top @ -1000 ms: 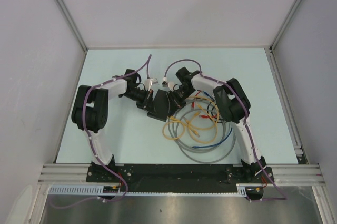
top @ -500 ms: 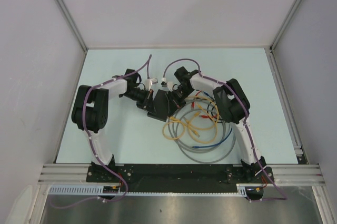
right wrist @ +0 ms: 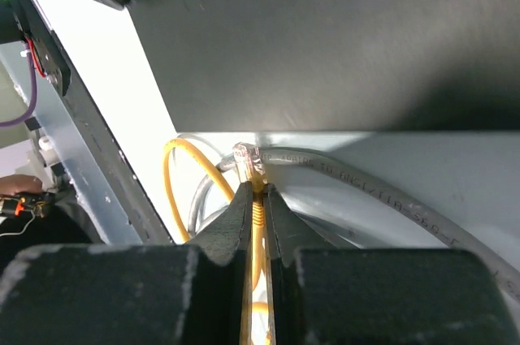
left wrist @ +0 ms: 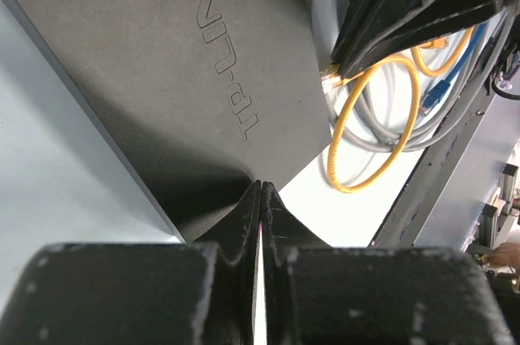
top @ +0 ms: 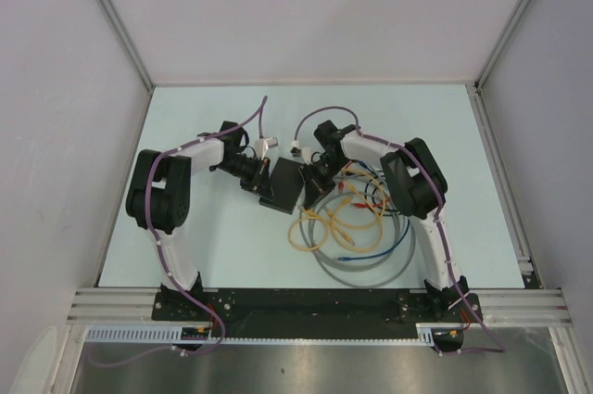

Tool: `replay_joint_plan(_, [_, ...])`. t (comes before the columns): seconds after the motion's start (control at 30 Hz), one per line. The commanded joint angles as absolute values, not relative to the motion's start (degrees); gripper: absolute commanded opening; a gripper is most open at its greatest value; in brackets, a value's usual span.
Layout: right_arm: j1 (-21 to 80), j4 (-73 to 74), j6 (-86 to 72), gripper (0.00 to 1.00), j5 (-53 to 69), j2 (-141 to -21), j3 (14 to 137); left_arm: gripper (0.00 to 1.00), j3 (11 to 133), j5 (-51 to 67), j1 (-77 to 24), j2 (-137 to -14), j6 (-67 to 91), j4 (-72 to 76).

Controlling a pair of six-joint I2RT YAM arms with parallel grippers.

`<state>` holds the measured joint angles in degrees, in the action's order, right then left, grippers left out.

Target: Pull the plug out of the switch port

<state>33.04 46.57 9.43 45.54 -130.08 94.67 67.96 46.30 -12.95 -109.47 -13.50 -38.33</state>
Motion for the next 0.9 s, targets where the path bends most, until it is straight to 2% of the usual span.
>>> replay_joint_plan(0.0, [32.2,53.9,15.6,0.0,26.7,-134.2,91.6,0.04,68.1,37.7,-13.4,-109.6,-16.6,-37.3])
replay_joint_plan(0.2, [29.6,56.1,18.5,0.02,29.1,-128.4,95.2,0.06,69.2,40.2,-13.3,-105.3,-17.9,-39.0])
replay_joint_plan(0.3, [26.4,54.0,20.0,0.25,32.9,-120.9,93.3,0.19,69.3,42.8,-13.2,-99.6,-19.2,-39.5])
replay_joint_plan(0.33, [25.5,50.9,20.6,0.35,36.1,-118.8,91.9,0.21,69.2,43.2,-13.2,-97.2,-19.2,-39.5])
replay_joint_plan(0.43, [23.6,42.8,23.3,0.44,39.5,-108.8,84.6,0.27,68.5,44.1,-13.2,-94.8,-20.6,-39.7])
replay_joint_plan(0.57, [27.8,40.8,32.2,0.46,39.8,-105.6,80.9,0.28,66.3,42.9,-13.2,-92.6,-18.6,-36.6])
replay_joint_plan(0.73, [34.5,42.2,40.8,0.42,39.7,-111.3,81.1,0.27,65.5,40.9,-12.6,-92.5,-14.7,-32.8])
replay_joint_plan(0.87, [35.7,46.8,43.8,0.37,42.3,-116.3,84.0,0.28,65.9,38.9,-11.3,-92.5,-13.9,-31.7])
